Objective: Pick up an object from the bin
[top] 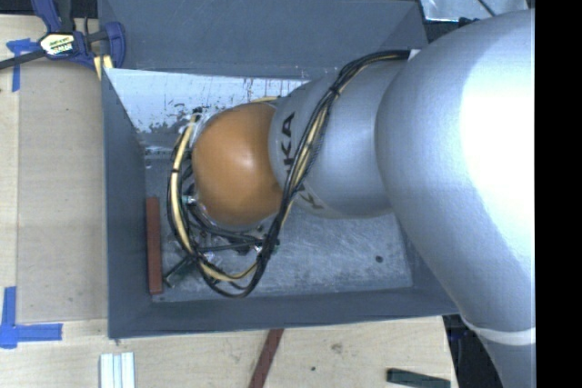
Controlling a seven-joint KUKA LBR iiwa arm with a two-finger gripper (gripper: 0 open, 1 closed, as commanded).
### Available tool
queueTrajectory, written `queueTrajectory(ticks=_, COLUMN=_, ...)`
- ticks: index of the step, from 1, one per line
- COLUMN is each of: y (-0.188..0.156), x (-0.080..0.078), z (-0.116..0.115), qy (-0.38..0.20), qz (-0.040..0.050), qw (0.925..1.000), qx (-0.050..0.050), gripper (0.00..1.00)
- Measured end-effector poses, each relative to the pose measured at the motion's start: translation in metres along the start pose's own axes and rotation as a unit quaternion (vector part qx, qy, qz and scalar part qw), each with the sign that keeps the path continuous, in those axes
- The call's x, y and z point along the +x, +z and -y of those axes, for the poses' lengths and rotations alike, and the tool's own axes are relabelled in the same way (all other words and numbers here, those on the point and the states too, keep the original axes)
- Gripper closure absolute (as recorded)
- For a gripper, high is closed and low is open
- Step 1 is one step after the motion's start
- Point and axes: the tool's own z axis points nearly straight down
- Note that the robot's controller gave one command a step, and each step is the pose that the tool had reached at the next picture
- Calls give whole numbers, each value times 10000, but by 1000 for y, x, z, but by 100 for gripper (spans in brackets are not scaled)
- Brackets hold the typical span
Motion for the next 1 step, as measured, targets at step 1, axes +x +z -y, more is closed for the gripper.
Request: queueTrajectory(ticks=1, y=-153, x=-9, z=0, qy=155, qz=29, qw=9999, qx=9, gripper=100)
